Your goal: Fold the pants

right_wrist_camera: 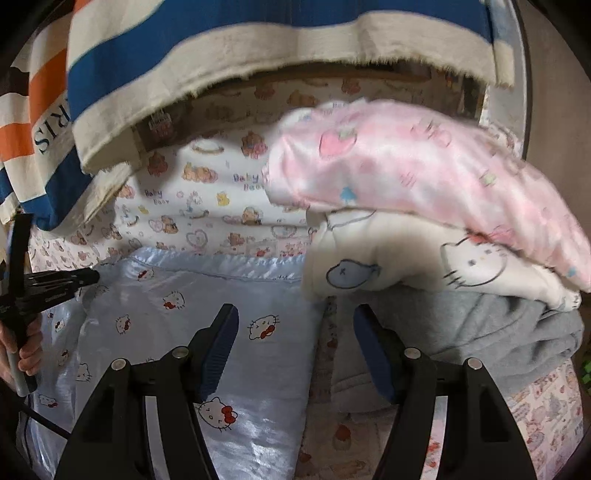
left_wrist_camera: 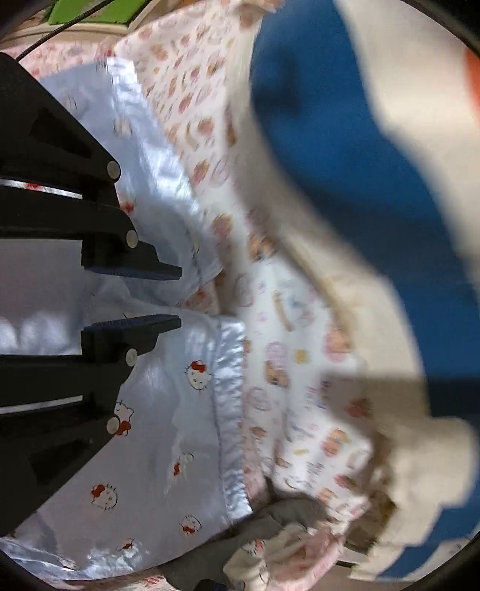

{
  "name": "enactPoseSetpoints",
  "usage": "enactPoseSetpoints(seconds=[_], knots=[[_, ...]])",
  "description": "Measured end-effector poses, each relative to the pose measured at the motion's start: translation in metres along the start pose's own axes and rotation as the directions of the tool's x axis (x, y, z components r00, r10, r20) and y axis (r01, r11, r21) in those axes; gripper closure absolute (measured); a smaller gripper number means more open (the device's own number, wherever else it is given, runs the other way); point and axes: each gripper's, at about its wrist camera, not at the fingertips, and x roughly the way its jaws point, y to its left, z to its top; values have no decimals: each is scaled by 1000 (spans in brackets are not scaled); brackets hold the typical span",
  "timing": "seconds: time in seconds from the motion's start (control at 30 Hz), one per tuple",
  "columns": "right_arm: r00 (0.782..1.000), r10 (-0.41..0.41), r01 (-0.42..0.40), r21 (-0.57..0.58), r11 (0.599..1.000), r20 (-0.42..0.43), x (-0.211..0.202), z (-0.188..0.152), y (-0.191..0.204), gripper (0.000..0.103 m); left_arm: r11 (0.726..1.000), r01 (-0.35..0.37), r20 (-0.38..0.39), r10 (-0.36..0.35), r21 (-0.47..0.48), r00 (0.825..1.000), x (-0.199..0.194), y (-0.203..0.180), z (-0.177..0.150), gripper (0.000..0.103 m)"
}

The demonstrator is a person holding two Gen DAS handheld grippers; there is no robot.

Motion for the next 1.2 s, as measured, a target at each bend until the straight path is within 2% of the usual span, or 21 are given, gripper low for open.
enactPoseSetpoints(seconds=[0.07,0.23,0.37,0.43,0.53,0.7,0.77,0.83,0.97,1.13,1.2], knots=[[1000,-2,2,-4,1000,20,-13,0,3,36,1000,-20,44,20,-11,999,-19,3,4,85],[998,21,-22,7,1000,61,-52,-9,8,36,995,-82,160,90,-58,983,-78,16,-18,85],[995,22,-22,3,1000,95,-90,-33,16,36,983,-151,212,170,-105,962,-132,26,-68,84],[993,21,-21,-9,1000,113,-110,-52,21,36,971,-199,209,224,-136,952,-151,29,-104,84],[991,63,-62,-12,998,120,-135,-86,30,36,956,-224,173,257,-189,951,-167,32,-155,84],[983,112,-112,-7,994,144,-157,-142,40,36,936,-172,138,222,-307,965,-180,32,-220,84],[982,130,-133,8,991,138,-160,-160,42,36,936,-129,127,179,-327,976,-180,27,-237,81],[978,155,-162,40,986,136,-164,-178,41,36,930,-57,96,98,-362,991,-174,26,-252,78],[975,192,-200,62,978,116,-173,-201,40,37,916,59,105,-19,-396,994,-172,18,-261,78],[977,201,-206,71,976,72,-171,-219,45,40,909,103,112,-63,-404,992,-167,6,-257,73],[976,210,-214,79,974,53,-168,-224,47,43,906,108,112,-68,-409,991,-163,6,-254,58]])
